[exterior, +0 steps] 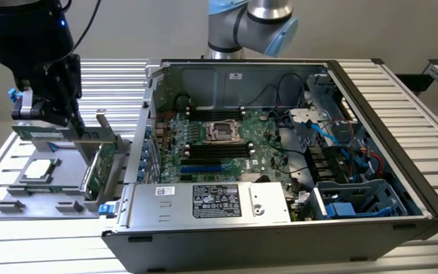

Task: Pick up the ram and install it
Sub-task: 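Pick up the ram and move it above insertion slot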

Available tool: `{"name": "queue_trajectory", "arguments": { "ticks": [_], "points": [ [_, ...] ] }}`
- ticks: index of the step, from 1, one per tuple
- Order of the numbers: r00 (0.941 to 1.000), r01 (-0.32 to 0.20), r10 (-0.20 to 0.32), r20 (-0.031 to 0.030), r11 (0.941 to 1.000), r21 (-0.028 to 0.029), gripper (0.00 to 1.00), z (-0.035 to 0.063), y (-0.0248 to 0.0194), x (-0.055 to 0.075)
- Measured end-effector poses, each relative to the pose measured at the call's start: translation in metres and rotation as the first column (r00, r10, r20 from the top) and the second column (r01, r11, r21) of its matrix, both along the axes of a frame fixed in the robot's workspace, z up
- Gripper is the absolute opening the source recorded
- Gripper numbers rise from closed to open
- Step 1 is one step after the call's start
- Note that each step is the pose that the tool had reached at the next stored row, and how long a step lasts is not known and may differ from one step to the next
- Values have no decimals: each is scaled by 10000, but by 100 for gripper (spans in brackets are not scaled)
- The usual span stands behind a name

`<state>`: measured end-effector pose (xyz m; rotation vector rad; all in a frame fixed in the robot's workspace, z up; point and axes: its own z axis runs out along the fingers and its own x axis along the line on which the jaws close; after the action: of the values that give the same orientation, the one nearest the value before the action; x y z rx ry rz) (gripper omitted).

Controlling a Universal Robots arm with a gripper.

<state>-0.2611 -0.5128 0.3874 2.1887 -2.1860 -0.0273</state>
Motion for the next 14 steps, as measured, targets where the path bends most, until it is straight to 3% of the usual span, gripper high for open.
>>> {"name": "queue_trajectory", "arguments": {
  "ticks": [14],
  "points": [
    [10000,-21,21,0,10000,0,14,33,65,352]
  ]
}}
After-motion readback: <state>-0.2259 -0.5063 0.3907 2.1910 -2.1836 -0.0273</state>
